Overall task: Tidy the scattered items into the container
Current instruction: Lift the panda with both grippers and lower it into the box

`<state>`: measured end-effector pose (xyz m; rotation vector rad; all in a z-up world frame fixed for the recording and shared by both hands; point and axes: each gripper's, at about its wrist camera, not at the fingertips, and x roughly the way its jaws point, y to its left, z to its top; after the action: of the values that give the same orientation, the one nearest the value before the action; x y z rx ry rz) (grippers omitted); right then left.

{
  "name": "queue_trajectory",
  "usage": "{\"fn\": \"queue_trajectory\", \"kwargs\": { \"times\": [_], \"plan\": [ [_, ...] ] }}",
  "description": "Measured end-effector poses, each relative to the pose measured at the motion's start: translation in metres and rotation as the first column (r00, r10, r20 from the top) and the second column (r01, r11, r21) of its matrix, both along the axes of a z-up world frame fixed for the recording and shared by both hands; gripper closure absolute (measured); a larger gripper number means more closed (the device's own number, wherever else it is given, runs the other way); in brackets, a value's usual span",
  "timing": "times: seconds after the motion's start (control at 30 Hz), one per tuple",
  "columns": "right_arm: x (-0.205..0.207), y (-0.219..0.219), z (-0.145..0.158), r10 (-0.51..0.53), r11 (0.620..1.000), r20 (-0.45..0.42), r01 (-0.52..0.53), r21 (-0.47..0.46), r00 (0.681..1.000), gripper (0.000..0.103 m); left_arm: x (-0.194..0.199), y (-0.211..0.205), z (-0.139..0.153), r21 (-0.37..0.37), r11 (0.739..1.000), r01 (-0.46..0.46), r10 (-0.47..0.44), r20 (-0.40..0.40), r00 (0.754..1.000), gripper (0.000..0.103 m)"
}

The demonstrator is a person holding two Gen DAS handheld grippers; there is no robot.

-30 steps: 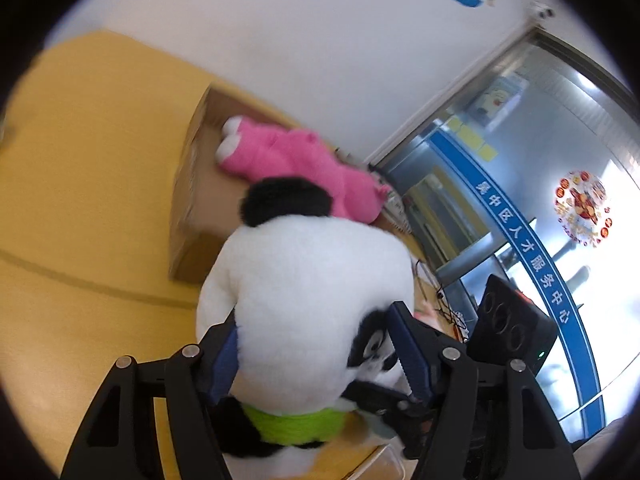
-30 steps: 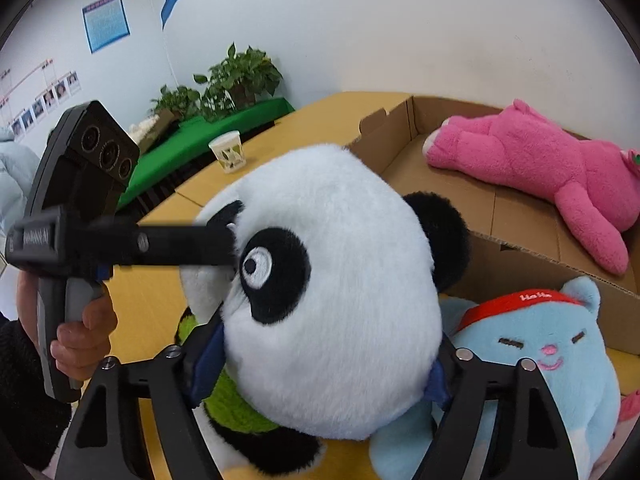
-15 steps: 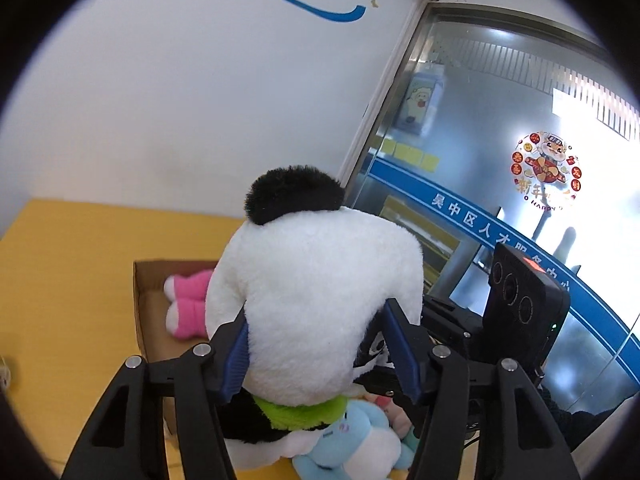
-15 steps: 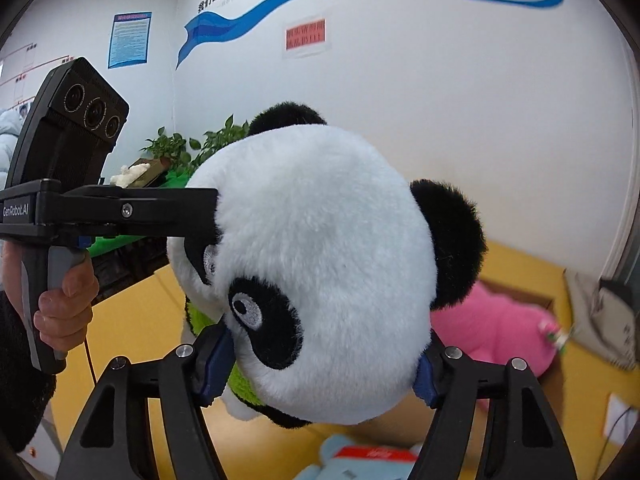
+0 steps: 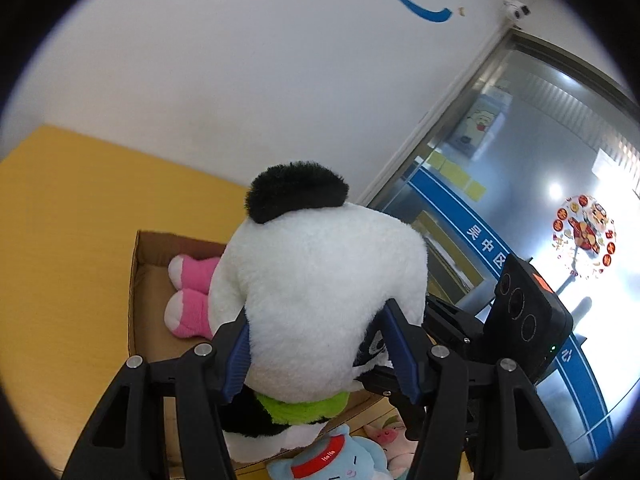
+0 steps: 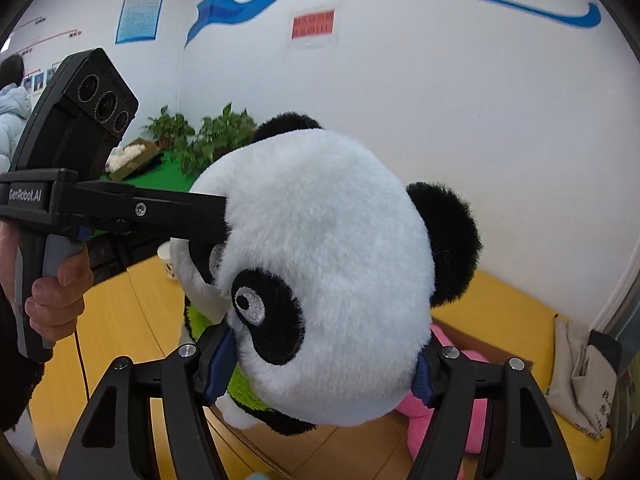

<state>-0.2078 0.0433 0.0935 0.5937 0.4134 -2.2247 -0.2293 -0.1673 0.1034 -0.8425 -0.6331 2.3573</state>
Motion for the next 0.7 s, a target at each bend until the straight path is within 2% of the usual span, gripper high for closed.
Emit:
{"fn": "queue_trajectory", "kwargs": {
  "times": [0.13,0.33,0.43,0.6,0.7],
  "plan": [
    [-0.033,-0.011,-0.044,0.017,1.0,0.114,-0.019,0.02,0.993,0.028,-0.019,-0.009,-0.046,0.014,0.999,-0.051,0.049,0.116,0.992,0.045],
    [-0.065,-0.034,-0.113,0.028,0.997,0.261,-0.047,0.067,0.965,0.029,-0.033,-0.024,-0.108,0.022,0.994,-0.103,0.094,0.265,0.96,0.045],
    [-0.071,-0.042,-0.137,0.036,0.995,0.312,-0.064,0.083,0.949,0.029,-0.035,-0.026,-0.12,0.001,0.993,-0.118,0.112,0.293,0.949,0.045],
    [-0.088,-0.053,-0.159,0.031,0.992,0.415,-0.077,0.095,0.909,0.029,-0.039,-0.027,-0.141,-0.042,0.99,-0.135,0.141,0.349,0.927,0.045],
    [-0.1,-0.059,-0.174,0.018,0.992,0.464,-0.076,0.105,0.886,0.029,-0.042,-0.03,-0.147,-0.055,0.986,-0.155,0.164,0.343,0.925,0.045]
  ]
}}
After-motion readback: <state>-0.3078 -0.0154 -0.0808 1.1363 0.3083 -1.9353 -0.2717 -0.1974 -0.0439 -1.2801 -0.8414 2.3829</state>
